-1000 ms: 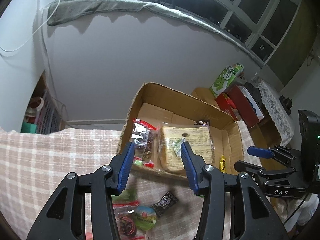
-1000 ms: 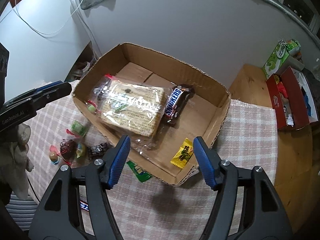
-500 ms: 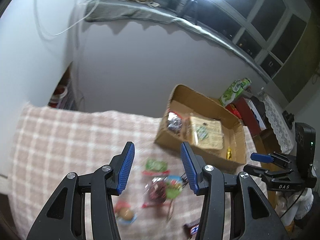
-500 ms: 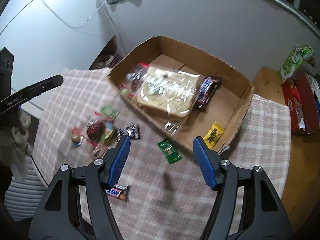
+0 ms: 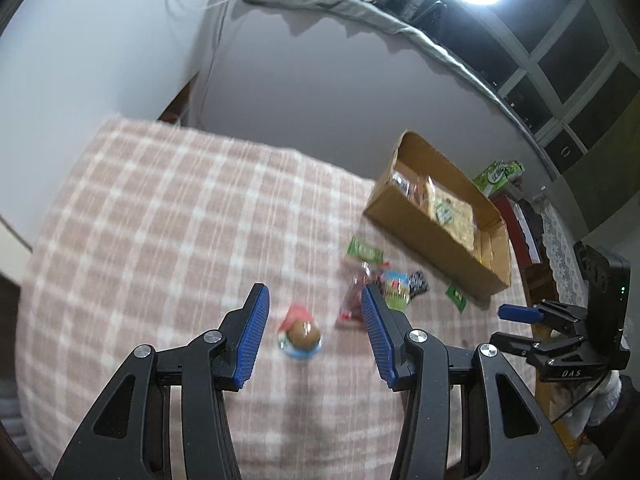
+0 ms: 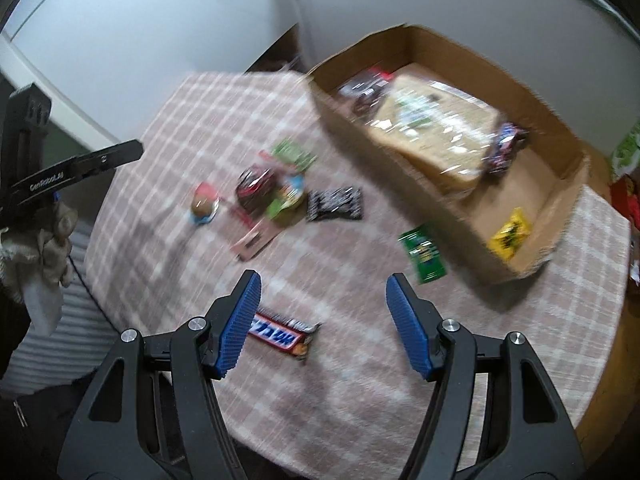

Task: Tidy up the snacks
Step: 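Move the right tool back to the Snickers bar on the table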

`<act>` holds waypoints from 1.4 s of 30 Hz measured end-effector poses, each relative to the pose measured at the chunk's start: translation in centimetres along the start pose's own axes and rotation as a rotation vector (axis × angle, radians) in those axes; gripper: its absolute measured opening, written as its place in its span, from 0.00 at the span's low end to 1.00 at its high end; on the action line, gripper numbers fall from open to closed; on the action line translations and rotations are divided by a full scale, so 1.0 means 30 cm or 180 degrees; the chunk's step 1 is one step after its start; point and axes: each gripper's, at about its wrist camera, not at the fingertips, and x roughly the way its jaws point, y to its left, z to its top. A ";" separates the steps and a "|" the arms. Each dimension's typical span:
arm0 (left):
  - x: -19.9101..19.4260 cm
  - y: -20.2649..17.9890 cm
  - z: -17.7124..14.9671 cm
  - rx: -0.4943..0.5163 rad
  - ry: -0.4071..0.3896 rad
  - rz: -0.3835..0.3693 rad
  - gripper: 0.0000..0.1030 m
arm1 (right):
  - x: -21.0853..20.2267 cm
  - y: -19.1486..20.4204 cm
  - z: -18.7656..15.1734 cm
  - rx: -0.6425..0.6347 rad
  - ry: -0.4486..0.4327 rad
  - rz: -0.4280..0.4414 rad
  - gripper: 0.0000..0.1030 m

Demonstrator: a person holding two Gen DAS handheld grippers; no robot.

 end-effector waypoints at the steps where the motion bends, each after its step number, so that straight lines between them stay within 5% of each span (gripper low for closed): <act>1: 0.002 0.004 -0.016 -0.0019 0.0019 -0.0006 0.45 | 0.013 0.011 -0.003 -0.0044 0.0041 0.0036 0.66; 12: 0.040 0.024 -0.147 -0.0158 0.0250 -0.0063 0.45 | 0.176 0.126 -0.023 -0.0422 0.0421 0.0290 0.66; 28: 0.140 0.027 -0.160 -0.0209 0.0394 -0.0101 0.45 | 0.231 0.154 -0.098 -0.0475 0.0655 0.0318 0.66; 42: 0.241 -0.025 -0.115 0.0085 0.0393 0.0252 0.42 | 0.295 0.211 -0.142 -0.0709 0.0620 -0.0472 0.59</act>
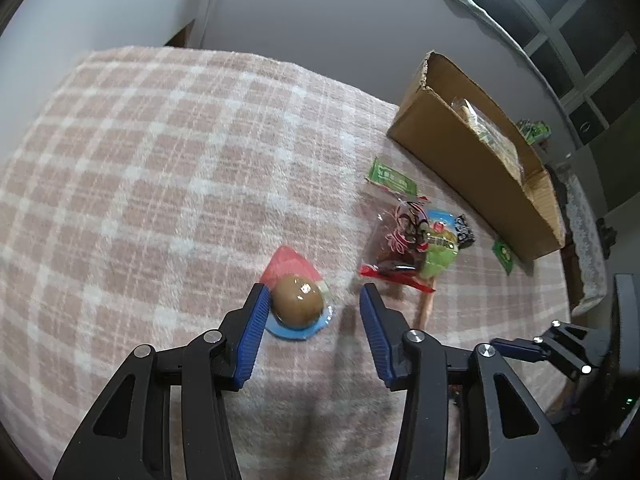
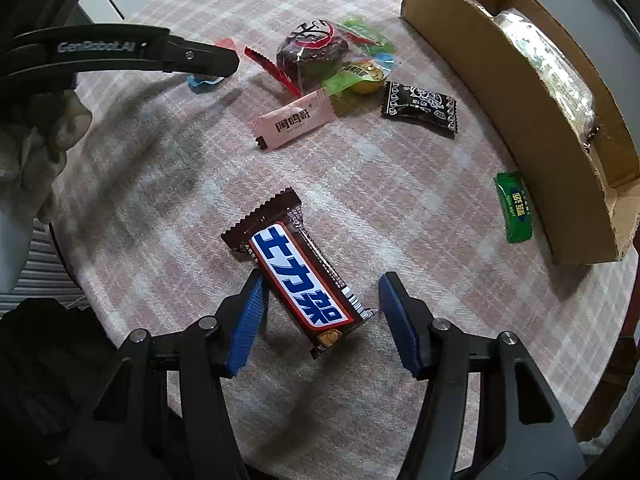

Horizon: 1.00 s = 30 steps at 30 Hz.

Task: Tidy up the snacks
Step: 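Move the right tool back to the Snickers bar on the table, then grasp the Snickers bar with the right tool while the left tool grasps the brown egg candy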

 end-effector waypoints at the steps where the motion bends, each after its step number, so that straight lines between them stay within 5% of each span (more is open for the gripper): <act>1: 0.003 -0.004 0.002 0.0040 0.0000 0.0039 0.40 | 0.002 0.006 0.004 0.0000 0.0000 -0.0018 0.59; 13: -0.001 -0.003 -0.011 0.0223 -0.0077 0.0159 0.27 | -0.014 -0.013 -0.030 0.0108 -0.0063 -0.0017 0.31; 30: -0.053 -0.028 -0.026 0.0274 -0.0215 0.0085 0.24 | -0.071 -0.088 -0.014 0.0327 -0.0238 -0.0025 0.31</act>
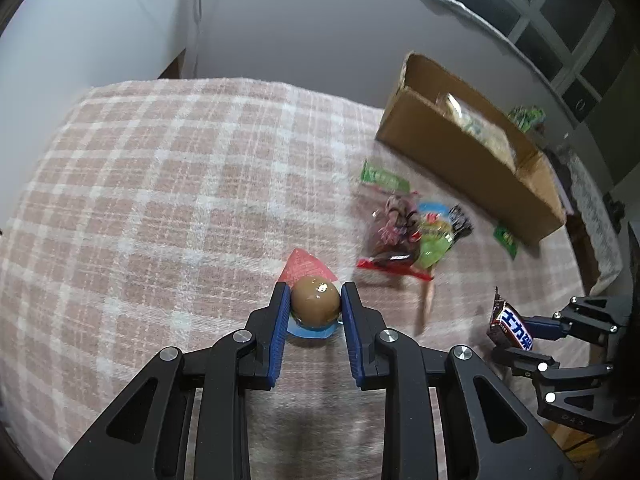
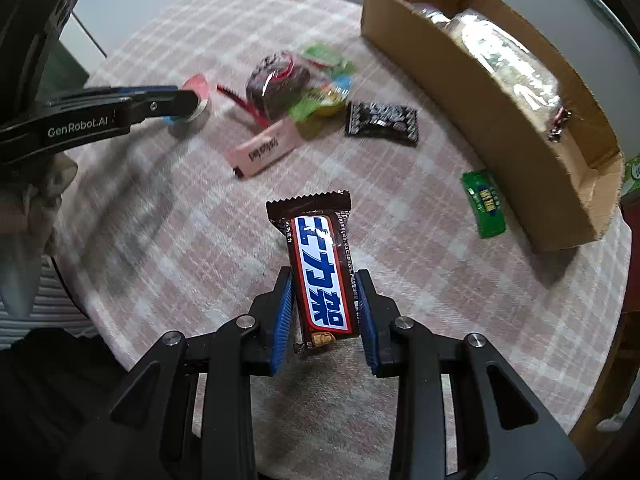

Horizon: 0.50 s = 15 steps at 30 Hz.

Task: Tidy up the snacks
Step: 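Grasp the Snickers bar with the right tool while the left tool grasps the brown egg candy, then carry both snacks over the box and open both tools to drop them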

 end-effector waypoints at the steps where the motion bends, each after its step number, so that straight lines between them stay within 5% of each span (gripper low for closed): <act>1: -0.008 0.000 0.006 0.0005 -0.0013 -0.0011 0.24 | -0.014 -0.010 0.004 0.0033 -0.0032 0.0013 0.31; 15: -0.125 -0.079 0.166 0.0146 -0.0344 -0.0239 0.24 | -0.206 -0.164 0.048 0.0468 -0.0440 -0.0046 0.31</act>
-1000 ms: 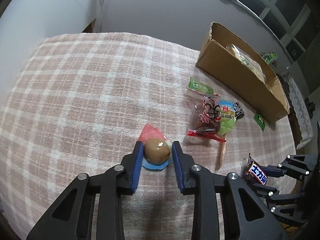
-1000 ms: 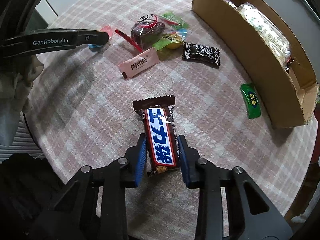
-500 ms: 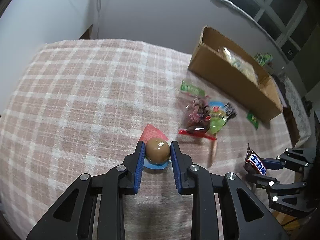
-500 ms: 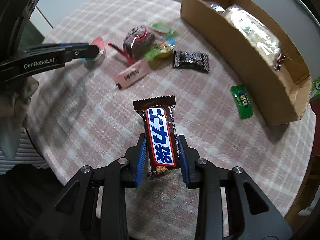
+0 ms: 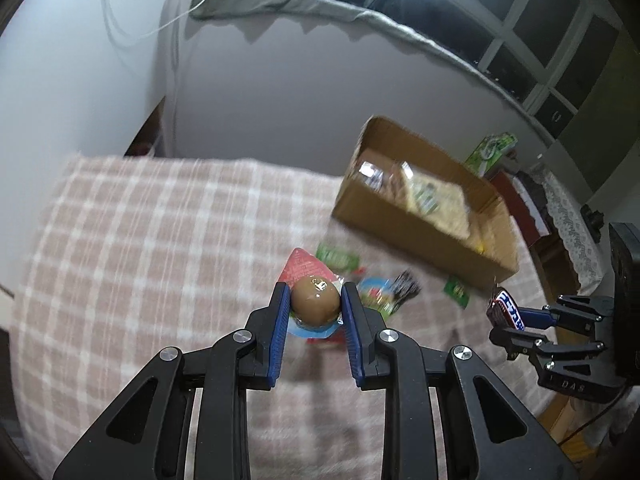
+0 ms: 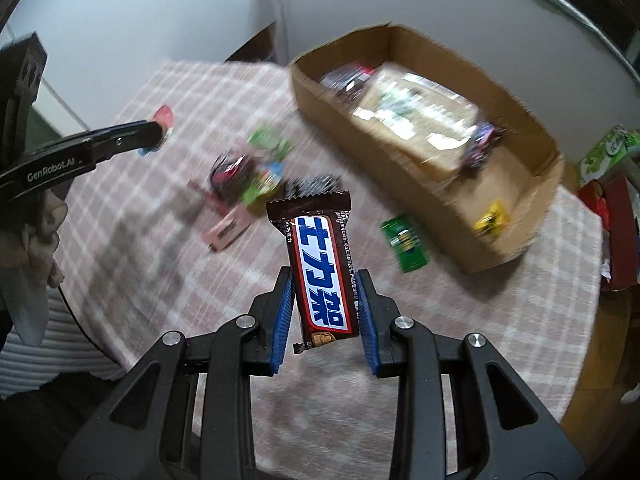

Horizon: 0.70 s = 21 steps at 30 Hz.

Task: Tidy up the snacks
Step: 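Carry both snacks over the box and open both tools to drop them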

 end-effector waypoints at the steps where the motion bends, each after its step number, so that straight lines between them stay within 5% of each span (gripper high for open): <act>1: 0.001 -0.009 0.016 0.0012 -0.0013 -0.0024 0.24 | -0.011 -0.015 0.010 0.0029 -0.0028 -0.0019 0.31; 21: 0.190 -0.216 0.347 0.0436 -0.0082 -0.0339 0.24 | -0.070 -0.377 0.187 0.0618 -0.0254 -0.0309 0.31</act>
